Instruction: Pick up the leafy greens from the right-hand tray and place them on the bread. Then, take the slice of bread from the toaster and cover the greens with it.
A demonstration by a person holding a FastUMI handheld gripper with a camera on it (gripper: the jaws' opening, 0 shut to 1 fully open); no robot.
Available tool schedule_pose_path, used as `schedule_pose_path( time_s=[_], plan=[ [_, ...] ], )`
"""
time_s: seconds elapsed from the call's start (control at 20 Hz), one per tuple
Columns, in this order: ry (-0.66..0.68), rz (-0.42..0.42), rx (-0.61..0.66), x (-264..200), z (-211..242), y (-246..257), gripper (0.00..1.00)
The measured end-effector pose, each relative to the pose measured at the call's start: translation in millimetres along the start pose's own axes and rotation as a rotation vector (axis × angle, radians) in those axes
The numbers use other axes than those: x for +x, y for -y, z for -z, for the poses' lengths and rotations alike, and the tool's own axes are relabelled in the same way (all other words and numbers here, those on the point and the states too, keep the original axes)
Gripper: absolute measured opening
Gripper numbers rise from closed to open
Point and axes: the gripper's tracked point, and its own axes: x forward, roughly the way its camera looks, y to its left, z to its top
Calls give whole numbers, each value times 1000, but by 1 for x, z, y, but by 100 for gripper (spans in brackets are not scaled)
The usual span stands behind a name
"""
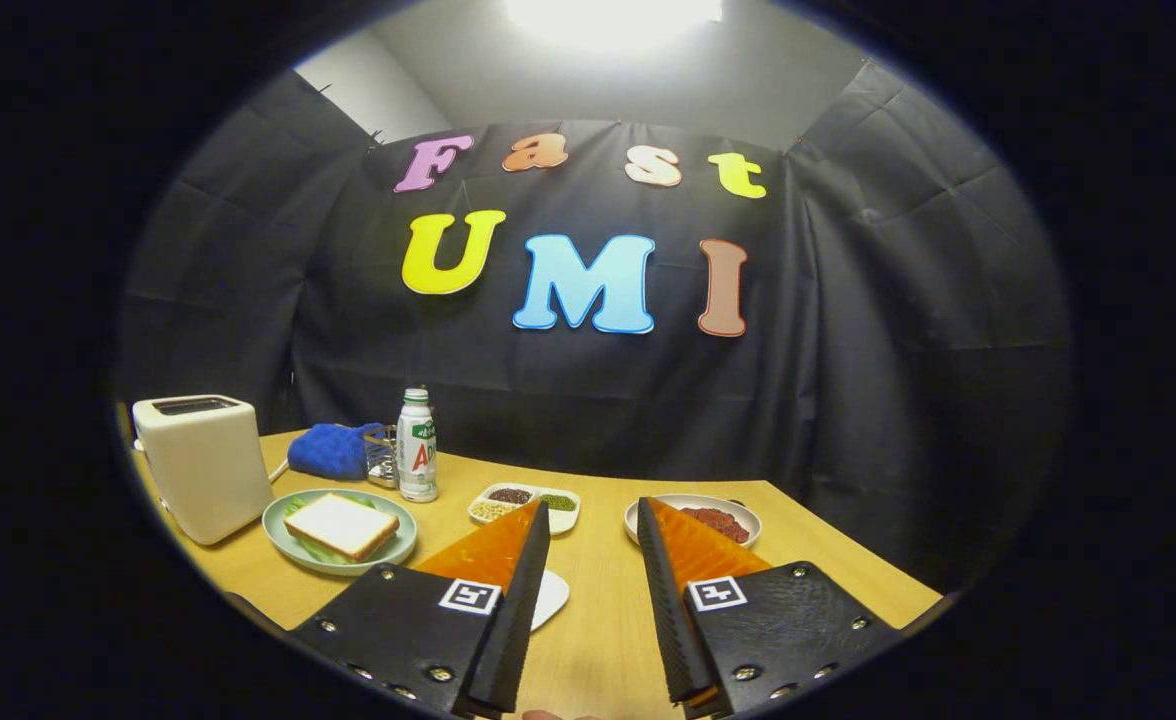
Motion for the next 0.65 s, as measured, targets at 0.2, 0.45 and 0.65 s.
schedule_pose_path(
  time_s=[0.2,0.45,0.65],
  plan=[
    [13,-24,5,2,5,40,54],
    [8,4,9,11,13,98,54],
    [0,26,63,15,24,140,54]
  ],
)
